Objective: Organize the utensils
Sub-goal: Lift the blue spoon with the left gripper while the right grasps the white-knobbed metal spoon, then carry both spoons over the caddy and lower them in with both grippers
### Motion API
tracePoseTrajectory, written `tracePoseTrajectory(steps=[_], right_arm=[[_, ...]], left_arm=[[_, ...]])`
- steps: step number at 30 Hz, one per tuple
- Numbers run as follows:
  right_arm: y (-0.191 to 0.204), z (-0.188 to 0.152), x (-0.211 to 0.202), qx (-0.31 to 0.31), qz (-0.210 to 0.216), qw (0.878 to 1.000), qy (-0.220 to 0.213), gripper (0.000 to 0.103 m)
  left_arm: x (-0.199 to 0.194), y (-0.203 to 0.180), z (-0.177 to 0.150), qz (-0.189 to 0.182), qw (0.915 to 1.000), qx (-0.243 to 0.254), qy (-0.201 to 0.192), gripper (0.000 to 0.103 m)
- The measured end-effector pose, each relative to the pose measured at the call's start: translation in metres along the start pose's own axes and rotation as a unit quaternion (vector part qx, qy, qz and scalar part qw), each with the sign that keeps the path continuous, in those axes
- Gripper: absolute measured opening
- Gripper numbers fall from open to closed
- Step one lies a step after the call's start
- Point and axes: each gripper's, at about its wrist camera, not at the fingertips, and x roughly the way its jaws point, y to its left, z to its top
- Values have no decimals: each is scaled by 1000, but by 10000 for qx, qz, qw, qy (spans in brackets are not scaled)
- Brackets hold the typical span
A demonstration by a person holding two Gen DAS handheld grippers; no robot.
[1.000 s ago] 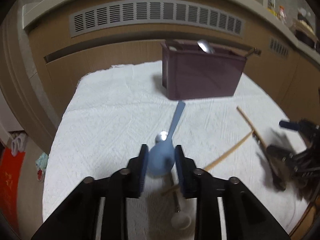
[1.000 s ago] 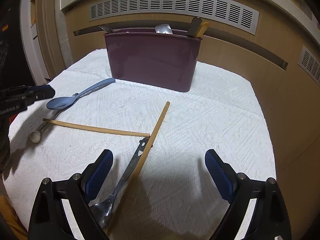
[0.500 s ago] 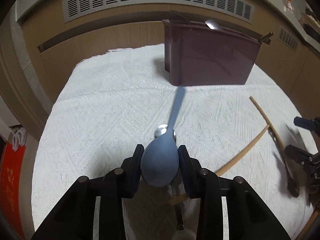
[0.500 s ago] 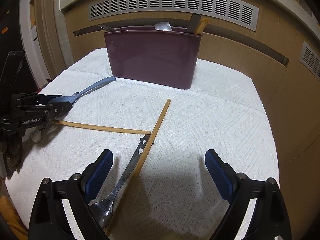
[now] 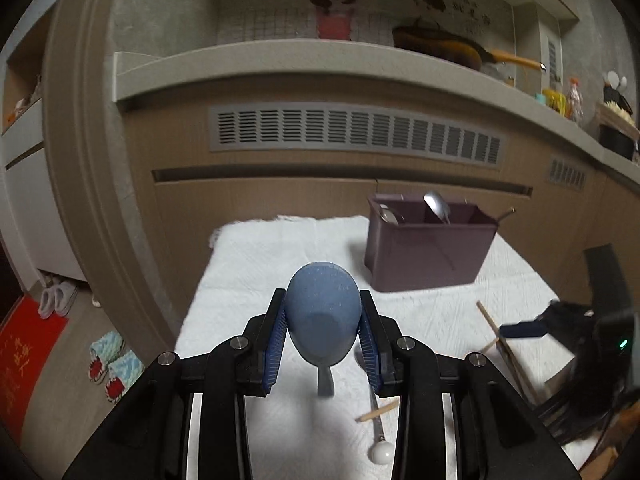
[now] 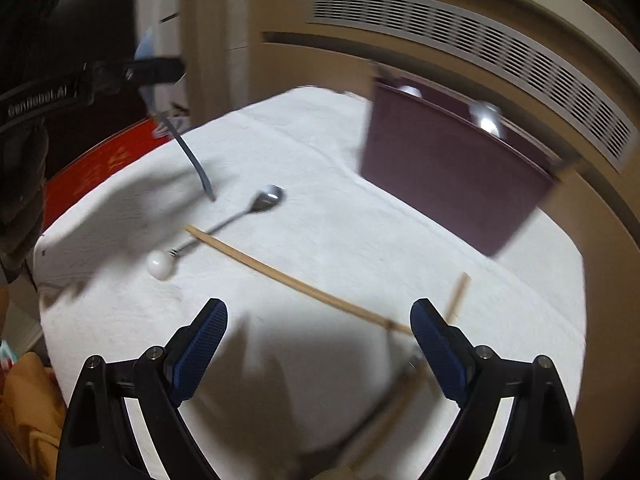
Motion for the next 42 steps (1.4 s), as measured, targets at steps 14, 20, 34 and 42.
tracePoseTrajectory(steps=[14,20,34,42], right_arm=[[9,69,92,1707,-47,9833,626,43],[43,62,59,717,341,9961,389,43],[95,21,39,192,455,9980,389,20],[55,22,-27,331,98,9991,-247,20]], left_arm=[[-17,39,-12,81,9987,-418,-284,35],[-25,45,-21,29,9987,-427,-285,35],[-30,33,-19,-4,9988,-433,-238,35],[-40,3,-15,-403,9982,-441,-84,35]])
